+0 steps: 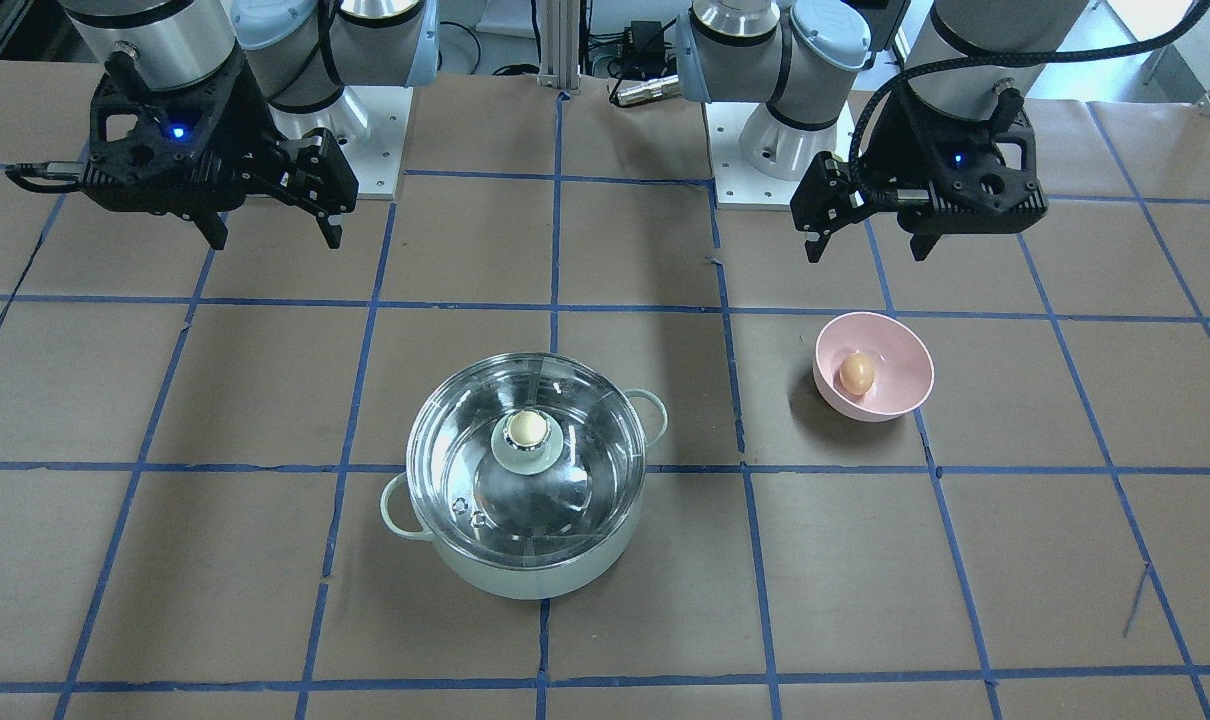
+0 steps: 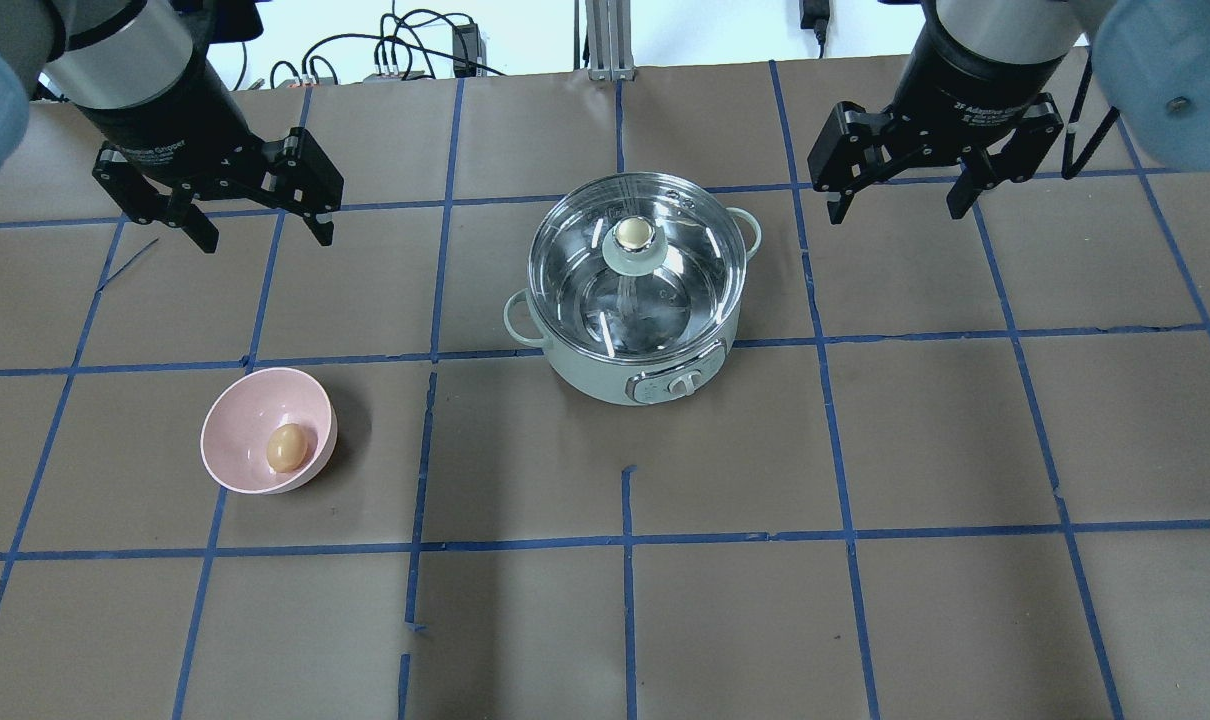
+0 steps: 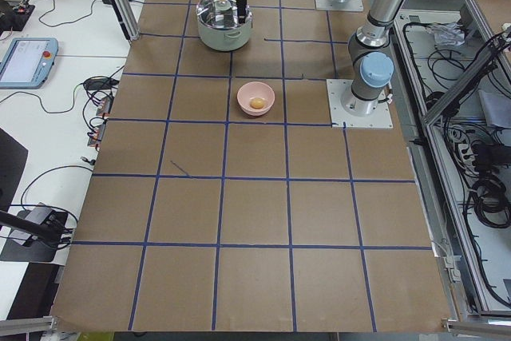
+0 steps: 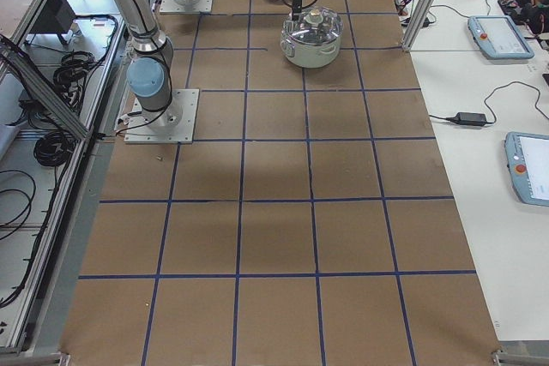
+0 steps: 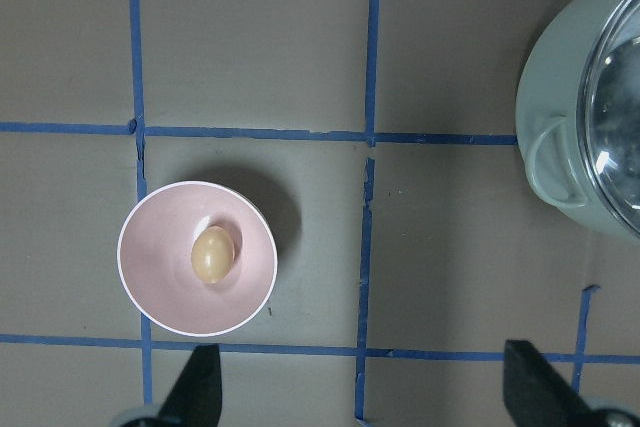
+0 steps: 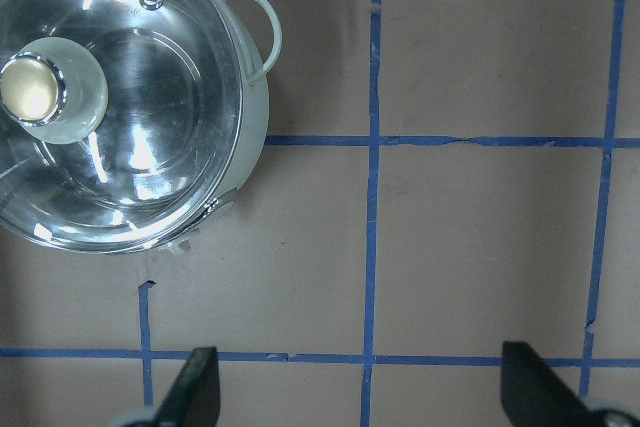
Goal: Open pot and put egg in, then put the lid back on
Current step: 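Move the left gripper down toward the egg in the pink bowl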
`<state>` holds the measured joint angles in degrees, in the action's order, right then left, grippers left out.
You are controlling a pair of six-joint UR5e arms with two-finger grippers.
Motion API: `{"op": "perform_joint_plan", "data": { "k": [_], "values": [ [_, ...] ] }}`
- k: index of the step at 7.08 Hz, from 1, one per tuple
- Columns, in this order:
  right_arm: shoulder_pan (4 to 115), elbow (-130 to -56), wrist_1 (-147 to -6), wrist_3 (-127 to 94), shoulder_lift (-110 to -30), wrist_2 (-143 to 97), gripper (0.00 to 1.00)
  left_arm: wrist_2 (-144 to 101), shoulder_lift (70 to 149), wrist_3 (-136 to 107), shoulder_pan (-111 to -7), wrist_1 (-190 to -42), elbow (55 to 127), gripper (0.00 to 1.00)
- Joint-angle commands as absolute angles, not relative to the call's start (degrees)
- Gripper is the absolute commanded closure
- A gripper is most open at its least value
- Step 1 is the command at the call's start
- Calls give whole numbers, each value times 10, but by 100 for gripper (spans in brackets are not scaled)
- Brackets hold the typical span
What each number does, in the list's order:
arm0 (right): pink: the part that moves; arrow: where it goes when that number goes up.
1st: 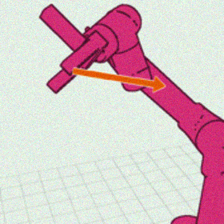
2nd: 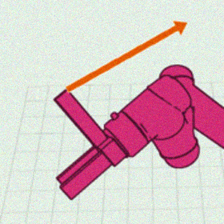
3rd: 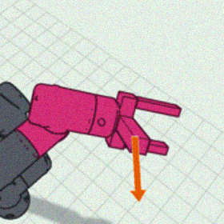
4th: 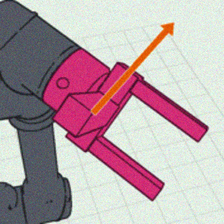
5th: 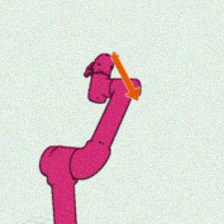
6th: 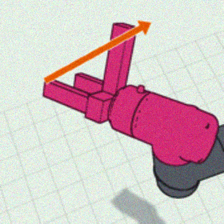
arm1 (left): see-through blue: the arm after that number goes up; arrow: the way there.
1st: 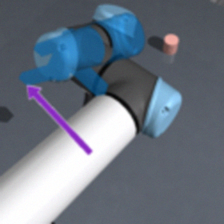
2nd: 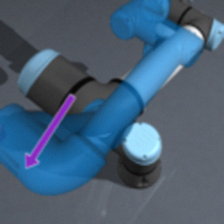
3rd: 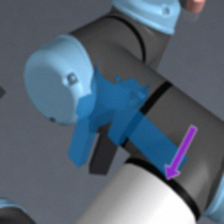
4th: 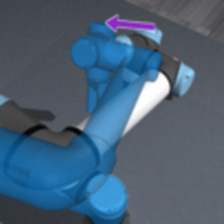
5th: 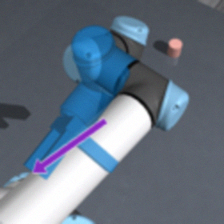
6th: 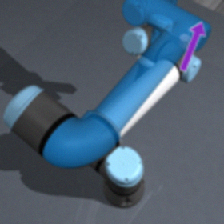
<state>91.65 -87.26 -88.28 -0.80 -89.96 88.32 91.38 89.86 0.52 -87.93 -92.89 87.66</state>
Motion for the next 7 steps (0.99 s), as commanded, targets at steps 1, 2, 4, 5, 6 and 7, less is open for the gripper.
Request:
{"op": "perform_joint_plan", "data": {
  "k": [1,2,4,5,6,7],
  "values": [
    [917,-874,-883,-8,-899,882,0,914,895,8,-878,-932,879,0],
    [916,-874,-884,-8,-900,882,0,916,894,7,-878,-933,879,0],
    [916,-874,-884,-8,-900,882,0,918,893,9,-882,-934,880,0],
    [916,-873,-884,-8,-900,882,0,917,893,8,-878,-934,882,0],
    [916,-873,-884,-8,-899,882,0,914,897,6,-872,-919,889,0],
    [916,-873,-885,-8,-900,882,0,914,898,-1,-868,-918,915,0]
  ]
}}
